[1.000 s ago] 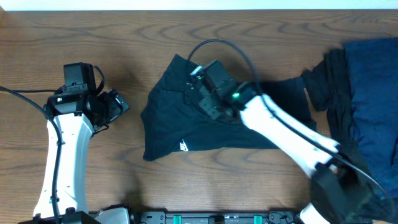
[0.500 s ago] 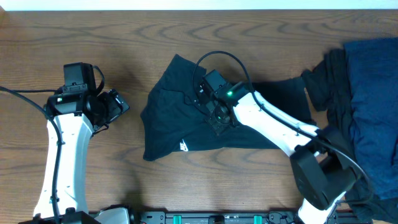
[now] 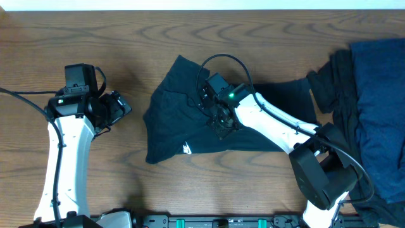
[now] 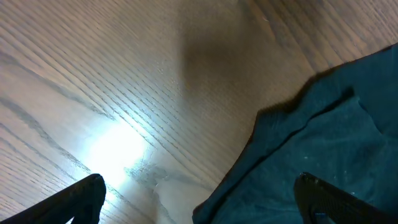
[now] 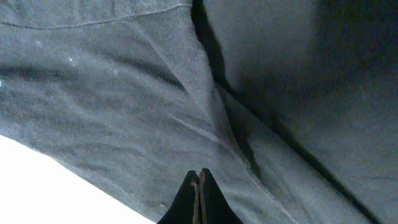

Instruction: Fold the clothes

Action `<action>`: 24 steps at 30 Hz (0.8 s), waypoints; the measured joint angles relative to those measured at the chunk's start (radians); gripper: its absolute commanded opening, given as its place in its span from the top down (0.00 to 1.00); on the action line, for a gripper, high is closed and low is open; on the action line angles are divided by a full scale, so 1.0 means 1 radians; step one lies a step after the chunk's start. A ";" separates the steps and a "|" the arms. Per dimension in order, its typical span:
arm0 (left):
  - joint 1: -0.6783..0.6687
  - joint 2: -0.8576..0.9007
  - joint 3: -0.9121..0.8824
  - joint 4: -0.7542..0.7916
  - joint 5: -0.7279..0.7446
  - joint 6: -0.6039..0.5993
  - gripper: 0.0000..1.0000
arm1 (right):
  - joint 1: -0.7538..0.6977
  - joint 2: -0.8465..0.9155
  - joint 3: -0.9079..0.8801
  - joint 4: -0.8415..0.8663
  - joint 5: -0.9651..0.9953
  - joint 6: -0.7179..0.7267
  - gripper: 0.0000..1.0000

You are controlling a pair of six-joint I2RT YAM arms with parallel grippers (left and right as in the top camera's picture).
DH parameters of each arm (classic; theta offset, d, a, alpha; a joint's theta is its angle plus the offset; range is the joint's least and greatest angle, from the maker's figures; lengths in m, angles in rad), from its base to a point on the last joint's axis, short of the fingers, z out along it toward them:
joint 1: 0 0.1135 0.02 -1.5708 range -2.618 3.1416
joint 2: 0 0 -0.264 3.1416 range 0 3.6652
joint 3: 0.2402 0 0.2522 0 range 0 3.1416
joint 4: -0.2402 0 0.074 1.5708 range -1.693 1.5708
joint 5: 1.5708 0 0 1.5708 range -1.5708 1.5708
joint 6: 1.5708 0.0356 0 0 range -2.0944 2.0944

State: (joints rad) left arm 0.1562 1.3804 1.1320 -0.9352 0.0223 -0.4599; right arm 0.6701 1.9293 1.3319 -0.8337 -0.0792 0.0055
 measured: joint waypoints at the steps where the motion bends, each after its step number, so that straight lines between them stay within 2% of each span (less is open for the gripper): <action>1: 0.000 0.000 0.000 0.000 0.000 0.000 0.02 | 0.000 0.003 0.000 0.000 -0.001 0.002 0.99; 9: 0.000 0.000 0.000 0.000 0.000 0.000 0.02 | 0.000 0.074 0.000 0.022 -0.003 0.010 0.99; 24: 0.000 0.000 0.000 0.000 0.000 0.000 0.02 | -0.040 0.078 -0.003 0.093 0.060 0.010 0.99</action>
State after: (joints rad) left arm 0.1562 1.3804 1.1320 -0.9352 0.0223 -0.4599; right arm 0.6304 2.0075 1.3293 -0.7403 -0.0189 0.0154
